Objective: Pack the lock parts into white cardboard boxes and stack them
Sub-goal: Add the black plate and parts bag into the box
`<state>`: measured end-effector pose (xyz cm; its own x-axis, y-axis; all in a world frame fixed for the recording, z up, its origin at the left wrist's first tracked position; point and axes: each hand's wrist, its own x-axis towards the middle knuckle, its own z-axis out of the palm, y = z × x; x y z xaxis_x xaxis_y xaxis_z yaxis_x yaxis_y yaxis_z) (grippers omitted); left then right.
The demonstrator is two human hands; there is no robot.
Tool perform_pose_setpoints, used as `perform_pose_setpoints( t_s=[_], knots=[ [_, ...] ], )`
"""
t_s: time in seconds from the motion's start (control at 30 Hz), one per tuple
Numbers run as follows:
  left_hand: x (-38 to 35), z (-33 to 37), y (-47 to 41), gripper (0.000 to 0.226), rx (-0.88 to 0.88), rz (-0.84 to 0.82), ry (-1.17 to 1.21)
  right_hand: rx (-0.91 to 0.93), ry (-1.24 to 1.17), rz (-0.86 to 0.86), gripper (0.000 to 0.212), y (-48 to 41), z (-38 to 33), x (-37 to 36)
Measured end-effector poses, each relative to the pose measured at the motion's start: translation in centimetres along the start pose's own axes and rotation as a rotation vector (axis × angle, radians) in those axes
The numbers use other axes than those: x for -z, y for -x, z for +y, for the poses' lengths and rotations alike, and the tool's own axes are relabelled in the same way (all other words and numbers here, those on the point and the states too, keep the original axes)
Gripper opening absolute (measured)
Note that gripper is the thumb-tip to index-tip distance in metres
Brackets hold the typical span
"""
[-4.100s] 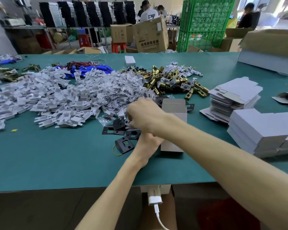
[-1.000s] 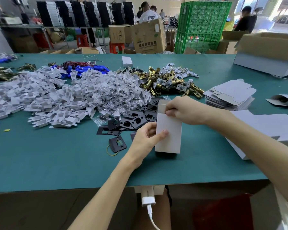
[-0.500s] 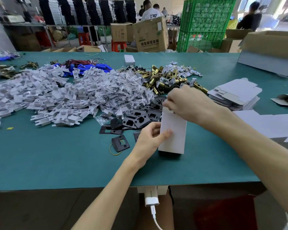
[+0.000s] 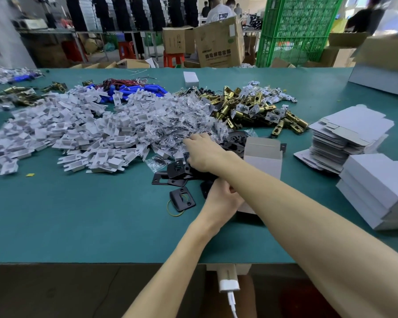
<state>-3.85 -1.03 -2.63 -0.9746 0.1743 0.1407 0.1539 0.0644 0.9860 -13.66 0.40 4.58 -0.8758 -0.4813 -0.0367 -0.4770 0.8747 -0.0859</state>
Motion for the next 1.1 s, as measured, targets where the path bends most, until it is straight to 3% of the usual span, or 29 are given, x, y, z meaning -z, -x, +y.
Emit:
perform_pose_setpoints(
  t_s=[0.13,0.23,0.37,0.5,0.67,0.77,0.9,1.1],
  knots=[
    [0.0,-0.2,-0.1,0.012,-0.018,0.008,-0.044,-0.059,-0.006,0.11,0.031,-0.4,0.1,-1.2],
    [-0.2,0.3,0.1,0.016,-0.018,0.003,-0.012,-0.075,0.022,0.158,0.012,0.2,0.3,-0.8],
    [0.0,0.7,0.2,0.01,0.014,-0.011,0.034,-0.079,-0.025,0.277,0.022,1.6,0.5,0.3],
    [0.2,0.4,0.1,0.021,0.027,-0.023,0.012,0.023,-0.397,0.312,0.01,3.5,1.6,1.9],
    [-0.1,0.9,0.5,0.033,0.075,0.009,0.125,0.101,-0.577,0.48,0.009,7.2,4.3,5.3],
    [-0.1,1.3,0.7,0.037,0.061,0.013,0.164,0.078,-0.597,0.513,0.013,9.5,7.2,7.1],
    [0.0,1.4,0.6,0.06,0.015,-0.047,0.205,-0.053,-0.554,0.56,0.009,11.7,10.7,7.1],
    [0.1,0.7,0.2,0.083,-0.039,-0.065,0.213,-0.115,-0.554,0.5,0.013,13.2,12.4,5.1]
  ],
)
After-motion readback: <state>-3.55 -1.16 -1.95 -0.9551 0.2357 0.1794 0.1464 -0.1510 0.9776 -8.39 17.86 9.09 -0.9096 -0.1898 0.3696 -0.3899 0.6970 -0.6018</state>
